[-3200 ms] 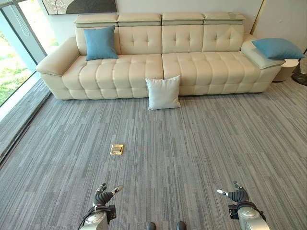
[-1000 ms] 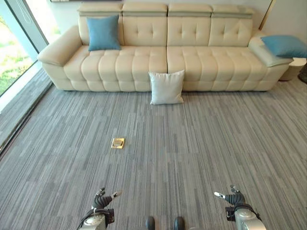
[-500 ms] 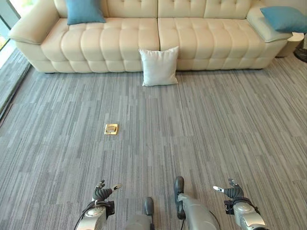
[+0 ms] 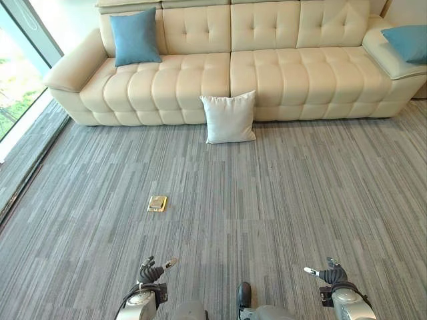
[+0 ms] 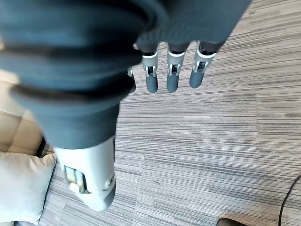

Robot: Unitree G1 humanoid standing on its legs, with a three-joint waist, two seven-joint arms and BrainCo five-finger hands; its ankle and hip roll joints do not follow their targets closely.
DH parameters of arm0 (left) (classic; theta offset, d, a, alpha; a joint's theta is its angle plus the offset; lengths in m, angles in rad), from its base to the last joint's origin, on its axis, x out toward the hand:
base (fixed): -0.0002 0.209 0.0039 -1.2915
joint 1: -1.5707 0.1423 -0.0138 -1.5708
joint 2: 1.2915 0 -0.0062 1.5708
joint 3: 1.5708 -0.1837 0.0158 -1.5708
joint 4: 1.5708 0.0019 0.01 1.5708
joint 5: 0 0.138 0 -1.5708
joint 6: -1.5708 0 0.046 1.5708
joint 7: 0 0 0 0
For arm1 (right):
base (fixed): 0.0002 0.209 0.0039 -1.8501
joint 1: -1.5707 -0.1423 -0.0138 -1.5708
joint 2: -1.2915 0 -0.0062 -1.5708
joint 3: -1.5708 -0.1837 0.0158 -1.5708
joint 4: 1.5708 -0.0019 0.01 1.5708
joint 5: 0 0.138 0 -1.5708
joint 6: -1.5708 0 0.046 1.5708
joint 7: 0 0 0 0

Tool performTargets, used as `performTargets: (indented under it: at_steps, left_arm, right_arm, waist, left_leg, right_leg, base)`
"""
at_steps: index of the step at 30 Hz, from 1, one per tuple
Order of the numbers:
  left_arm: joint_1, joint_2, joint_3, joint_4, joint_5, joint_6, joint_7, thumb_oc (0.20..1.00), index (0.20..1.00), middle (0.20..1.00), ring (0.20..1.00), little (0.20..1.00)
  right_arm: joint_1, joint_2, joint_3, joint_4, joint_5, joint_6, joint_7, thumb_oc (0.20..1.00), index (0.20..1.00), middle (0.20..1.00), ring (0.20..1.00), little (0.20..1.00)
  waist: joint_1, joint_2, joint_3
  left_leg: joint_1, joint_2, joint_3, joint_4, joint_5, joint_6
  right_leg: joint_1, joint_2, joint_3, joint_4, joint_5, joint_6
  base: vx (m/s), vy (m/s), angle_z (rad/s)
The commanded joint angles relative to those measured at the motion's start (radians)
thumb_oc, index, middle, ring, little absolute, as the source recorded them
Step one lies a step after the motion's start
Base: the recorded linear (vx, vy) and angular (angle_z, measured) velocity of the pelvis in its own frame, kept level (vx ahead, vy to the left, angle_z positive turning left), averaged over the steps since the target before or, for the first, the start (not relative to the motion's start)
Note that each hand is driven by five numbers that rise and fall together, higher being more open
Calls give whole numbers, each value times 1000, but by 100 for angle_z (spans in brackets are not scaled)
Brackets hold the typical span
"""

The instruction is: Pick up all the scattered cushions and arrange them neatly on the sofa.

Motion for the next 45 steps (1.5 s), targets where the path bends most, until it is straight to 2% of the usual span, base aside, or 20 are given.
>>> performTargets:
  at_steps: [1, 2, 5, 9, 10, 15, 17, 20, 22, 23, 25, 29, 31, 34, 36, 38, 39, 40, 43, 45]
  left_arm:
    - [-26, 39, -5, -10, -6, -16, -1, 1000, 1000, 1000, 1000, 1000]
    - [-22, 40, -6, -10, -2, -14, 0, 1000, 1000, 1000, 1000, 1000]
    - [-3, 40, -10, -13, 11, -6, 0, 1000, 1000, 1000, 1000, 1000]
    - [9, 46, 0, -7, 26, 0, 6, 1000, 1000, 1000, 1000, 1000]
    - [21, 43, 11, 2, 20, -1, 10, 1000, 1000, 1000, 1000, 1000]
    - [2, 54, 1, 29, 16, -6, 8, 1000, 1000, 1000, 1000, 1000]
    - [-4, 65, 0, 21, 13, -2, 10, 1000, 1000, 1000, 1000, 1000]
    - [-16, 72, 0, 14, 6, -2, 20, 1000, 1000, 1000, 1000, 1000]
    - [-18, 71, 0, 10, 2, -1, 21, 1000, 1000, 1000, 1000, 1000]
    - [-22, 70, -1, -4, 0, -1, 18, 1000, 1000, 1000, 1000, 1000]
    - [-26, 71, 1, -6, -1, -2, 14, 1000, 1000, 1000, 1000, 1000]
    - [-34, 72, 5, -18, 19, 0, 3, 1000, 1000, 1000, 1000, 1000]
    - [-38, 76, 16, -39, 36, -4, -5, 1000, 1000, 1000, 1000, 1000]
    - [-28, 64, 5, -52, 36, -6, -11, 1000, 1000, 1000, 1000, 1000]
    - [-34, 50, -2, -43, 23, -8, -12, 1000, 1000, 1000, 1000, 1000]
    - [-35, 37, -6, -31, 0, -10, -15, 1000, 1000, 1000, 1000, 1000]
    - [-31, 35, -13, -39, -4, -12, -21, 1000, 1000, 1000, 1000, 1000]
    - [-31, 35, -13, -39, -4, -12, -20, 1000, 1000, 1000, 1000, 1000]
    - [-40, 36, -25, -36, -22, -13, -18, 1000, 1000, 1000, 1000, 1000]
    - [-41, 34, -25, -27, -28, -9, -16, 1000, 1000, 1000, 1000, 1000]
  right_arm:
    - [-12, -35, -20, -18, 18, -13, -7, 1000, 1000, 1000, 1000, 1000]
    - [-9, -32, -16, -19, 13, -12, -6, 1000, 1000, 1000, 1000, 1000]
    - [-1, -39, 3, -33, -24, -4, 1, 1000, 1000, 1000, 1000, 1000]
    - [-11, -43, 20, -37, -50, 4, 12, 1000, 1000, 1000, 1000, 1000]
    - [-7, -32, 24, -43, -60, 7, 18, 1000, 1000, 1000, 1000, 1000]
    - [-17, -10, 30, -31, -55, 1, 27, 1000, 1000, 1000, 1000, 1000]
    - [-28, -7, 46, -29, -71, 6, 33, 1000, 1000, 1000, 1000, 1000]
    - [-44, -2, 51, -32, -78, 9, 33, 1000, 1000, 1000, 1000, 1000]
    - [-43, 3, 50, -24, -78, 12, 30, 1000, 1000, 1000, 1000, 1000]
    - [-39, 4, 44, -2, -75, 18, 27, 1000, 1000, 1000, 1000, 1000]
    - [-39, 6, 37, 6, -69, 19, 24, 1000, 1000, 1000, 1000, 1000]
    - [-38, 7, 25, 11, -70, 23, 21, 1000, 1000, 1000, 1000, 1000]
    - [-29, 2, 15, -4, -80, 26, 25, 1000, 1000, 1000, 1000, 1000]
    - [-15, -3, 16, -3, -86, 25, 31, 1000, 1000, 1000, 1000, 1000]
    - [-21, -13, 19, 11, -86, 23, 33, 1000, 1000, 1000, 1000, 1000]
    - [-27, -23, 24, 26, -80, 20, 32, 1000, 1000, 1000, 1000, 1000]
    - [-23, -29, 20, 27, -63, 11, 31, 1000, 1000, 1000, 1000, 1000]
    - [-24, -28, 20, 27, -63, 11, 31, 1000, 1000, 1000, 1000, 1000]
    - [-30, -41, 18, 26, -49, 10, 23, 1000, 1000, 1000, 1000, 1000]
    - [-27, -42, 17, 31, -46, 14, 21, 1000, 1000, 1000, 1000, 1000]
  waist:
    - [9, -7, 43]
    - [9, -8, 40]
    - [7, -1, 31]
    - [19, 6, 23]
    - [26, 1, -3]
    - [30, -26, -40]
    - [38, -31, -35]
    - [33, -28, 5]
    - [25, -15, 26]
    - [19, 7, 46]
    - [19, 20, 60]
    - [14, 12, 68]
    - [6, 3, 57]
    - [0, 12, 31]
    - [-7, 30, 9]
    - [-8, 39, -2]
    - [-9, 39, 3]
    - [-9, 38, 2]
    - [2, 24, 35]
    - [8, 16, 42]
  left_leg:
    - [89, -74, 24, -183, 46, 95]
    - [79, -78, 10, -239, 49, 95]
    - [46, -74, -37, -467, 200, 69]
    - [-30, -85, -53, -529, 250, 26]
    - [-4, -86, -60, -529, 259, 42]
    - [52, -109, -22, -529, 213, 99]
    - [89, -119, -8, -529, 174, 131]
    - [153, -134, 20, -529, 133, 168]
    - [191, -128, 25, -529, 110, 174]
    - [221, -113, 30, -529, 95, 170]
    - [250, -97, 41, -529, 79, 161]
    - [299, -97, 51, -529, 48, 139]
    - [340, -100, 53, -529, 25, 120]
    - [392, -89, 31, -529, 5, 115]
    - [411, -64, 18, -496, 35, 98]
    - [378, -47, 19, -366, 87, 64]
    - [334, -36, 21, -225, 145, 35]
    - [331, -37, 21, -223, 145, 36]
    - [205, -27, 19, 34, 211, 27]
    - [154, -35, 13, 35, 177, 46]
  right_leg:
    - [58, -51, 29, 38, -172, 106]
    - [66, -52, 31, 35, -178, 106]
    - [101, -41, 21, 25, -199, 102]
    - [169, -29, 57, 11, -217, 111]
    - [209, -36, 73, -3, -229, 128]
    - [188, -91, 109, 107, -226, 170]
    - [110, -118, 111, 298, -182, 190]
    - [-28, -159, 102, 593, -55, 201]
    - [-101, -167, 84, 669, -63, 187]
    - [-173, -151, 58, 643, -122, 169]
    - [-199, -137, 26, 515, -147, 167]
    - [-207, -70, 75, 118, -31, 218]
    - [-223, -60, 65, -5, 8, 245]
    - [-184, -63, 44, 19, 13, 220]
    - [-157, -51, 36, 44, -12, 196]
    - [-114, -50, 19, 40, -35, 172]
    - [-63, -40, 13, 38, -73, 147]
    - [-64, -41, 12, 37, -71, 147]
    - [5, -37, 23, 59, -140, 95]
    - [30, -46, 32, 66, -158, 86]
  base:
    - [175, -6, -3]
    - [272, -6, -1]
    - [277, 24, 8]
    - [443, 140, 12]
    - [904, 374, -68]
    - [470, 236, -49]
    - [302, 226, -32]
    - [197, 212, -26]
    - [230, 164, -12]
    - [267, 96, -24]
    - [267, 7, -8]
    - [282, -96, -5]
    - [427, -175, 0]
    - [652, -267, 6]
    - [407, -197, 21]
    - [382, -243, 41]
    - [365, -267, 49]
    - [302, -242, 31]
    - [280, -229, 9]
    - [228, -146, 6]
